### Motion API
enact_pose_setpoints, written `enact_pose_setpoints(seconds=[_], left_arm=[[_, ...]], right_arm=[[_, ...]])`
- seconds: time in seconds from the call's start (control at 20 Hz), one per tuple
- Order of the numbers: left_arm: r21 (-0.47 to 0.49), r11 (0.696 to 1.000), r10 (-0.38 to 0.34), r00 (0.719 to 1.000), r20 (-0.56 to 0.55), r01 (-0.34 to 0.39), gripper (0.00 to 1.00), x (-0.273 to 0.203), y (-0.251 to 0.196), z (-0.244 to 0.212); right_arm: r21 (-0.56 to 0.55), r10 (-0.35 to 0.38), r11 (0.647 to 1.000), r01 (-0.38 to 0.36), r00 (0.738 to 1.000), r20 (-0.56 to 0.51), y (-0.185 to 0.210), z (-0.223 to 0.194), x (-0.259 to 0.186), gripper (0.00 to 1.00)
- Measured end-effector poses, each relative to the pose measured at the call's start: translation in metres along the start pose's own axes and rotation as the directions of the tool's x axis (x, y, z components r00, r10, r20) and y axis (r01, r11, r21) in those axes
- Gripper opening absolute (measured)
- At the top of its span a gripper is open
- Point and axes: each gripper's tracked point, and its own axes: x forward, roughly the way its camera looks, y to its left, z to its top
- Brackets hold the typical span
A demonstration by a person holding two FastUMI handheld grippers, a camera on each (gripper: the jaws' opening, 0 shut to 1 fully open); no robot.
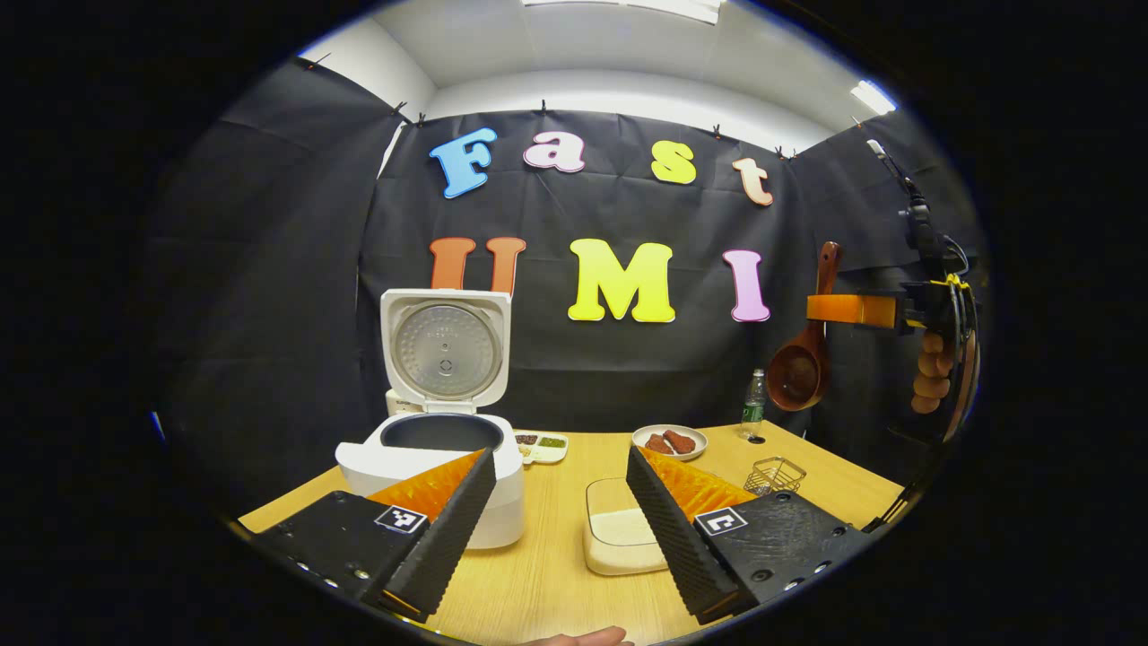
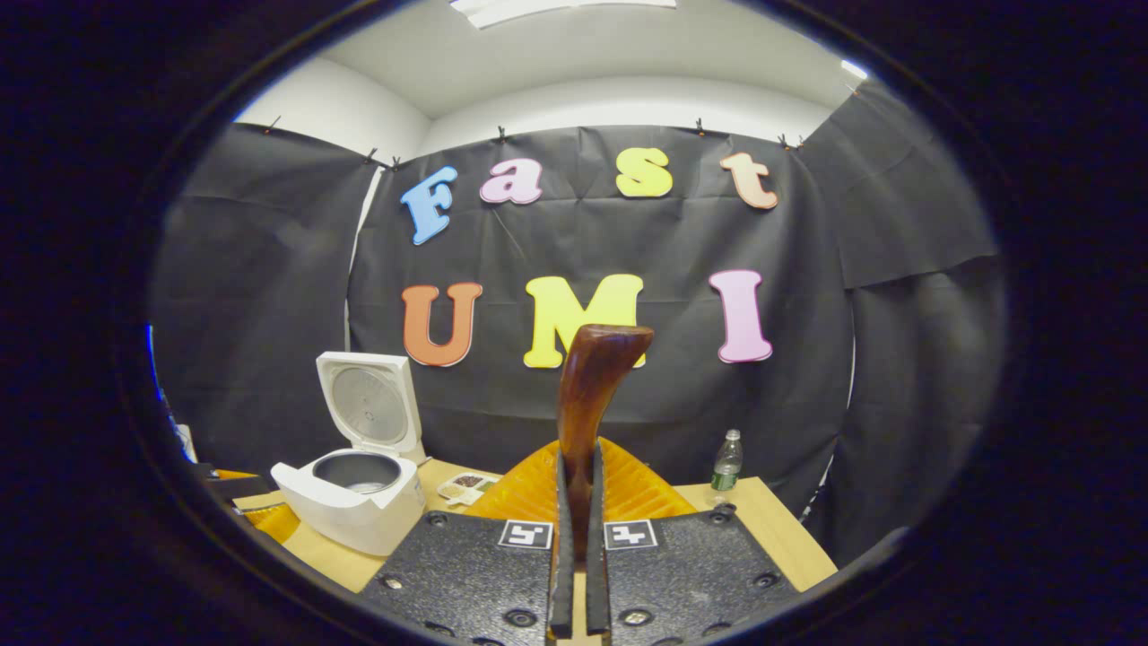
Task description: Close the left gripper, press the button to open the rice cooker; take a wooden spoon from the chopstick holder with the right hand, scoop a spoonful of rice and pour it into the rice cooker, then put the wooden spoon back into the chopstick holder.
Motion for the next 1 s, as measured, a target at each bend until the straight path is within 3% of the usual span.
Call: enact_pose_setpoints(seconds=[0.45, 1.0], left_arm=[[0.004, 1.000, -0.023, 1.000, -0.004, 0.023, 0.93, 0.025, -0.026, -0.003], [0.020, 1.000, 0.018, 1.000, -0.011, -0.018, 0.93, 0.031, -0.018, -0.001]], right_arm=[[0.064, -0.108, 0.991, 0.115, 0.988, -0.110, -0.081, -0.069, 0.031, 0.10], [0.188, -0.112, 0.967, 0.174, 0.947, -0.301, -0.121, -0.175, 0.073, 0.12]])
